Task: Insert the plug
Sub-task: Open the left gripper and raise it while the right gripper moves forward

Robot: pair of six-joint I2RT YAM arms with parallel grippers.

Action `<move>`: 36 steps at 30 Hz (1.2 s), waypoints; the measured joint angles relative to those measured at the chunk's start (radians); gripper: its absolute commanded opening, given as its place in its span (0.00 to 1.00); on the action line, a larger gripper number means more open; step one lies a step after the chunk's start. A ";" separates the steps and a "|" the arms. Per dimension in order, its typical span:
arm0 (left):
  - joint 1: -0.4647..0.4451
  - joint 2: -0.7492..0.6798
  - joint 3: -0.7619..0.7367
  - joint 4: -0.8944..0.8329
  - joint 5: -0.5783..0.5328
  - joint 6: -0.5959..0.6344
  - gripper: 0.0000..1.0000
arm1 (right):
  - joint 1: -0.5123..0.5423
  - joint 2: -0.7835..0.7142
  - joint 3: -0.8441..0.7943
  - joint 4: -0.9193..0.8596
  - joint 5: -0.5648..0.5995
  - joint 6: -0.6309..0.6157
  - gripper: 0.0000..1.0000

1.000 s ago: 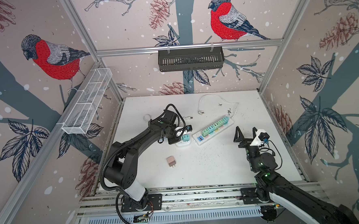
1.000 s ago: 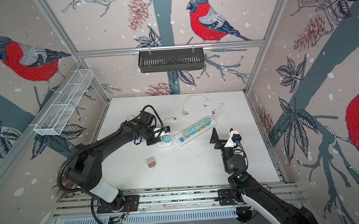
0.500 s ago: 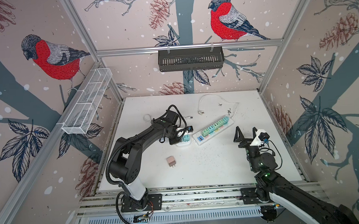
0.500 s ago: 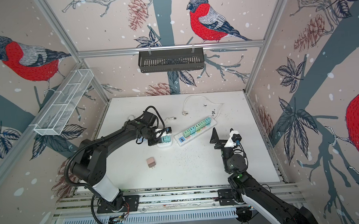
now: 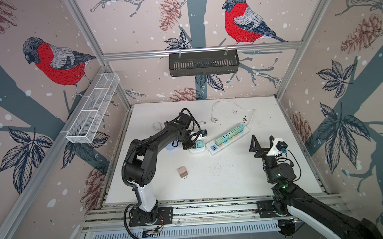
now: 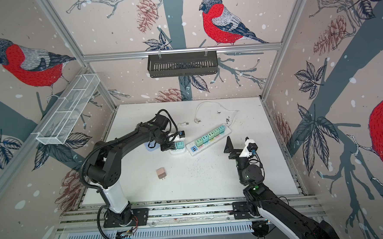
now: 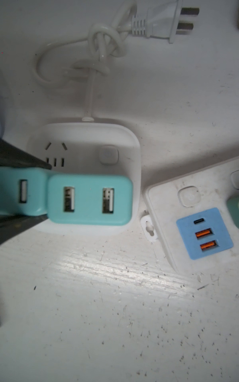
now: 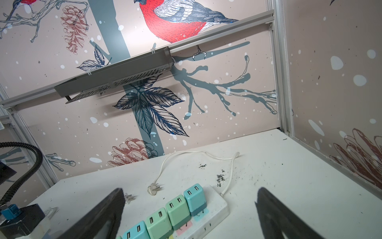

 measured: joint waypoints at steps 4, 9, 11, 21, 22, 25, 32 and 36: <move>0.002 -0.027 -0.028 -0.029 -0.055 -0.007 0.98 | -0.001 0.000 0.000 0.000 0.000 0.000 1.00; -0.007 -0.235 -0.031 0.025 -0.118 -0.101 0.98 | -0.003 0.002 0.000 0.000 0.000 0.000 1.00; -0.011 -0.336 -0.044 0.089 -0.156 -0.172 0.98 | -0.003 0.004 0.000 0.000 0.000 0.001 1.00; -0.014 -0.946 -0.399 0.497 -0.454 -1.007 0.98 | -0.010 0.039 0.000 0.000 -0.016 0.003 1.00; -0.014 -1.001 -0.463 0.521 -0.482 -1.080 0.98 | -0.010 0.044 0.000 -0.007 -0.028 0.005 1.00; -0.014 -1.166 -0.668 0.578 -0.514 -1.279 0.98 | -0.004 0.049 0.044 -0.119 -0.103 0.036 1.00; -0.014 -1.268 -0.833 0.562 -0.711 -1.597 0.98 | 0.266 0.138 0.124 -0.176 -0.230 0.139 0.98; -0.014 -1.271 -0.912 0.563 -0.824 -1.708 0.97 | 0.453 0.292 0.232 -0.194 -0.174 0.135 0.98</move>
